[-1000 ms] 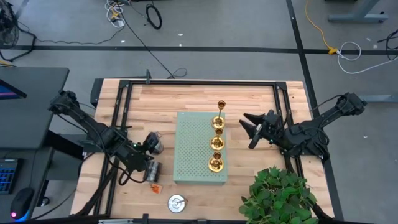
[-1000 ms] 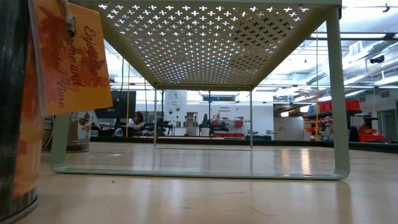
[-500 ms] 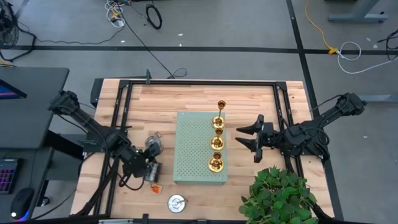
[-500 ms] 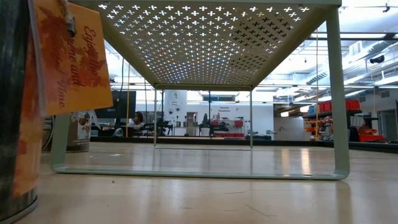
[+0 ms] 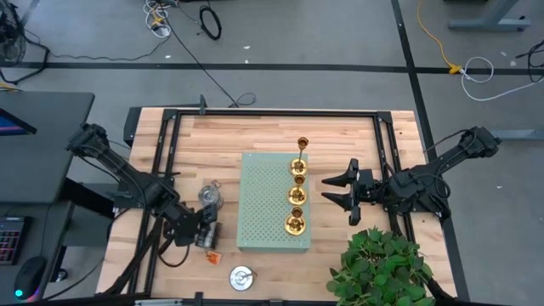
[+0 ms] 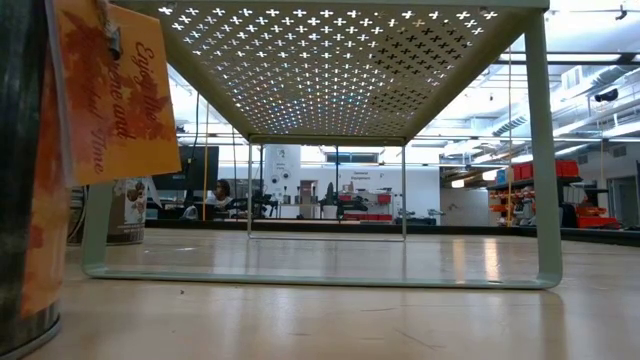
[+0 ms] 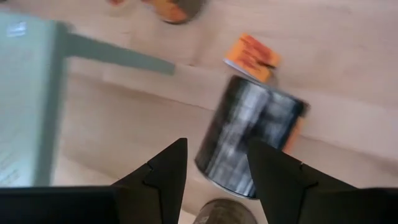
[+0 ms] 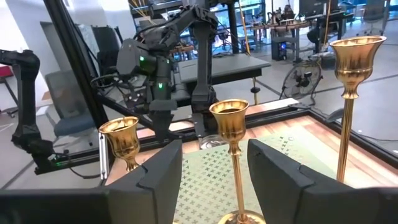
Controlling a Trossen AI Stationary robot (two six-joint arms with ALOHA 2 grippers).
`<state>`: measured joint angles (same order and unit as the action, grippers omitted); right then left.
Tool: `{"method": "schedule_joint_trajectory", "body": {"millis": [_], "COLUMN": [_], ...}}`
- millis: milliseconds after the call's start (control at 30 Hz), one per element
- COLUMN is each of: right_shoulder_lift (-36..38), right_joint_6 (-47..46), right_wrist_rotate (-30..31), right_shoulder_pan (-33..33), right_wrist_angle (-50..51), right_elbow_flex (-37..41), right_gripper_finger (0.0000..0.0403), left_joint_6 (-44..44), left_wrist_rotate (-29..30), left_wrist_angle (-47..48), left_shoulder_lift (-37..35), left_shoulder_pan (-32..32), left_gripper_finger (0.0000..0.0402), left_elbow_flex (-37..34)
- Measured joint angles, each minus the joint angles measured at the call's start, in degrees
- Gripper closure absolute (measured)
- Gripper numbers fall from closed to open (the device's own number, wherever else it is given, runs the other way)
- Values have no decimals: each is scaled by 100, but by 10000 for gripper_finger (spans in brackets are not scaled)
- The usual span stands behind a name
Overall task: Pick & Place candle stick holders
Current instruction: Put the top orange scented candle on the shelf
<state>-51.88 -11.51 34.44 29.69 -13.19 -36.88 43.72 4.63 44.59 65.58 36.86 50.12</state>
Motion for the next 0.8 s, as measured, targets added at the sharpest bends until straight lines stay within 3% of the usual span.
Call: {"method": "schedule_joint_trajectory", "body": {"millis": [167, 367, 500, 800], "right_shoulder_lift": [0, 0, 0, 0], "right_joint_6": [1, 2, 2, 4], "right_wrist_rotate": [0, 0, 0, 2], "right_shoulder_pan": [0, 0, 0, 0], "right_wrist_angle": [-1, -2, -2, -2], "right_elbow_flex": [0, 0, 0, 0], "right_gripper_finger": [218, 218, 218, 218], "left_joint_6": [641, 965, 1107, 1850], "left_wrist_rotate": [86, 296, 92, -493], "left_wrist_angle": [-236, -320, -277, -331], "left_shoulder_lift": [2, 2, 2, 165], "left_shoulder_pan": [2, -62, -121, -438], "left_gripper_finger": [192, 88, 15, 8], "left_elbow_flex": [-319, -364, -364, -364]}}
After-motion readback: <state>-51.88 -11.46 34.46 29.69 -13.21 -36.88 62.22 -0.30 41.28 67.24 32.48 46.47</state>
